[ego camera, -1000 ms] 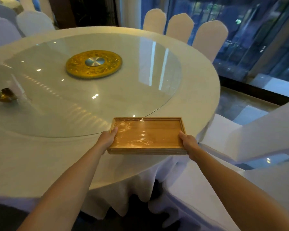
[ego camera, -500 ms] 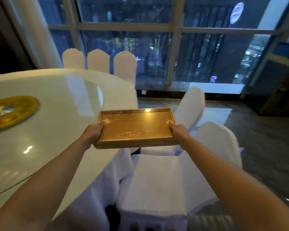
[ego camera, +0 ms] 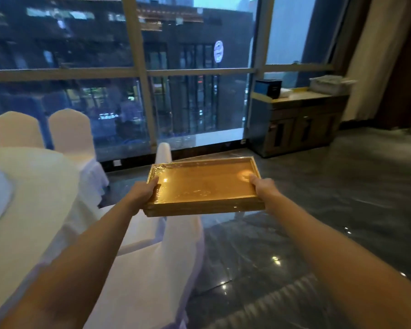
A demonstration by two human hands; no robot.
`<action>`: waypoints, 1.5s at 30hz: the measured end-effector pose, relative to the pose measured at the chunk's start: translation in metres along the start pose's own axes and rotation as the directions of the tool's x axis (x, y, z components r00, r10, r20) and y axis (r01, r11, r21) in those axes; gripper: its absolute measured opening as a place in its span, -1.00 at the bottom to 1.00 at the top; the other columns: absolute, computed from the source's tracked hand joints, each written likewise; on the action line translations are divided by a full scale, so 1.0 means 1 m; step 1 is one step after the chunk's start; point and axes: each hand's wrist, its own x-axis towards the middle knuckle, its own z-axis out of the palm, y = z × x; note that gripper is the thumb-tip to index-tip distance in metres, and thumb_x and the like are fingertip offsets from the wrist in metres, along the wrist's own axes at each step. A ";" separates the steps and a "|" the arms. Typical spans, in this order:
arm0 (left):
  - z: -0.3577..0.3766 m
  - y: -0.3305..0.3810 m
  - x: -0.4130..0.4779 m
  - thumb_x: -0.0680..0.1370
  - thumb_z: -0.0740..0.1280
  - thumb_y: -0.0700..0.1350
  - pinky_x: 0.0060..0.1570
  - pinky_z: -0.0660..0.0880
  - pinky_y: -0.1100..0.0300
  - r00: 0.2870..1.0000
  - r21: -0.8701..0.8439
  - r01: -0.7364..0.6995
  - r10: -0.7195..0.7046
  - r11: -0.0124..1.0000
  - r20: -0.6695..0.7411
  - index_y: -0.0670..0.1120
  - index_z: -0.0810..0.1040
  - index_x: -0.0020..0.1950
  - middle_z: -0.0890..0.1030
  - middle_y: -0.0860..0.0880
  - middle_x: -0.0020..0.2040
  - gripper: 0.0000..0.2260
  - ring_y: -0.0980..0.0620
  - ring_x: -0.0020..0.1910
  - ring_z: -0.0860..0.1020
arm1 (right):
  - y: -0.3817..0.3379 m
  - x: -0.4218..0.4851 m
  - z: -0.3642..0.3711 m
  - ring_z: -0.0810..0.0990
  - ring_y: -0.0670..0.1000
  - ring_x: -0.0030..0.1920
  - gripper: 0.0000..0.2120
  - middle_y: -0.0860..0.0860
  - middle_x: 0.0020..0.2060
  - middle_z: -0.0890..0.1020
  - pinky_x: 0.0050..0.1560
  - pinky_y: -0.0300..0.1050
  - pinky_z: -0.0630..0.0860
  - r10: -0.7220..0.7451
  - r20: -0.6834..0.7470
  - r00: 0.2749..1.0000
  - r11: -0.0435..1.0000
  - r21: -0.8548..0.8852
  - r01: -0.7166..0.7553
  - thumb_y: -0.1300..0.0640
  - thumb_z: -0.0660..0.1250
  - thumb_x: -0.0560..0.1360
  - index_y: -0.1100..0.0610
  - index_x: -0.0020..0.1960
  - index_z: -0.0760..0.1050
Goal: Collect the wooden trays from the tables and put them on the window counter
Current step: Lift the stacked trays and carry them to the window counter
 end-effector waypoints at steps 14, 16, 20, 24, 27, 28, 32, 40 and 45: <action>0.249 0.124 0.081 0.58 0.08 0.14 -0.02 0.33 0.10 0.970 0.187 -0.099 0.053 0.977 0.237 -0.31 0.46 0.24 0.52 -0.26 0.23 -0.46 -0.18 0.17 0.49 | 0.068 0.146 -0.176 0.43 0.10 -0.01 -0.54 0.21 0.05 0.50 0.11 -0.01 0.40 0.167 -0.189 0.968 0.977 0.165 -0.137 0.00 0.14 0.58 0.35 0.28 0.35; 0.282 0.143 0.110 0.58 0.07 0.14 -0.03 0.32 0.10 0.964 0.206 -0.109 0.053 0.973 0.259 -0.32 0.47 0.23 0.53 -0.25 0.21 -0.45 -0.18 0.14 0.50 | 0.068 0.186 -0.192 0.45 0.13 0.00 -0.55 0.23 0.11 0.52 0.14 0.00 0.40 0.178 -0.203 0.963 0.976 0.164 -0.146 0.00 0.14 0.58 0.35 0.27 0.36; 0.346 0.197 0.181 0.58 0.10 0.14 -0.10 0.32 0.13 0.954 0.185 -0.138 0.081 0.973 0.289 -0.32 0.49 0.17 0.55 -0.22 0.04 -0.47 -0.06 -0.13 0.46 | 0.055 0.279 -0.222 0.48 0.22 0.18 -0.54 0.18 -0.01 0.46 0.22 0.03 0.40 0.174 -0.246 0.954 0.977 0.165 -0.135 0.02 0.15 0.58 0.38 0.28 0.34; 0.405 0.264 0.252 0.57 0.12 0.13 -0.11 0.32 0.13 0.949 0.159 -0.157 0.105 0.975 0.296 -0.33 0.50 0.15 0.52 -0.17 -0.06 -0.48 -0.06 -0.13 0.45 | 0.035 0.377 -0.259 0.45 0.12 0.01 -0.52 0.21 0.02 0.49 0.08 -0.02 0.40 0.186 -0.243 0.952 0.972 0.186 -0.143 0.01 0.15 0.58 0.39 0.28 0.37; 0.449 0.309 0.300 0.57 0.13 0.12 -0.09 0.33 0.12 0.945 0.143 -0.164 0.114 0.976 0.308 -0.32 0.50 0.17 0.56 -0.23 0.03 -0.49 -0.07 -0.11 0.46 | 0.021 0.444 -0.289 0.44 0.11 0.00 -0.53 0.25 0.13 0.53 0.07 -0.02 0.39 0.196 -0.266 0.944 0.970 0.195 -0.146 0.01 0.15 0.58 0.38 0.28 0.36; 0.465 0.323 0.315 0.57 0.13 0.11 -0.08 0.32 0.12 0.943 0.143 -0.168 0.117 0.975 0.313 -0.32 0.49 0.18 0.57 -0.24 0.09 -0.49 -0.07 -0.10 0.46 | 0.018 0.466 -0.298 0.45 0.12 0.01 -0.53 0.27 0.18 0.52 0.14 0.02 0.41 0.202 -0.269 0.942 0.968 0.201 -0.150 0.01 0.14 0.58 0.38 0.29 0.35; 0.534 0.374 0.376 0.58 0.11 0.12 -0.03 0.31 0.13 0.941 0.178 -0.196 0.133 0.964 0.312 -0.32 0.47 0.23 0.53 -0.25 0.21 -0.48 -0.15 0.06 0.50 | 0.013 0.561 -0.337 0.47 0.22 0.22 -0.51 0.28 0.25 0.48 0.29 0.10 0.39 0.212 -0.272 0.939 0.962 0.228 -0.151 0.00 0.15 0.57 0.36 0.33 0.31; 0.697 0.479 0.508 0.58 0.12 0.11 0.15 0.41 0.04 0.938 0.137 -0.151 0.098 0.979 0.332 -0.32 0.47 0.22 0.55 -0.26 0.18 -0.49 -0.19 0.15 0.52 | -0.004 0.783 -0.435 0.51 0.19 0.12 -0.50 0.23 0.10 0.52 0.25 0.10 0.43 0.224 -0.239 0.945 0.955 0.247 -0.163 -0.01 0.20 0.55 0.36 0.31 0.34; 0.786 0.564 0.593 0.59 0.09 0.10 0.05 0.40 0.10 0.929 0.107 -0.167 0.120 0.980 0.351 -0.32 0.47 0.22 0.56 -0.26 0.15 -0.49 -0.16 0.09 0.54 | -0.035 0.921 -0.500 0.47 0.14 -0.01 -0.53 0.22 0.05 0.52 0.15 0.04 0.45 0.229 -0.229 0.946 0.956 0.236 -0.174 0.01 0.21 0.55 0.36 0.28 0.36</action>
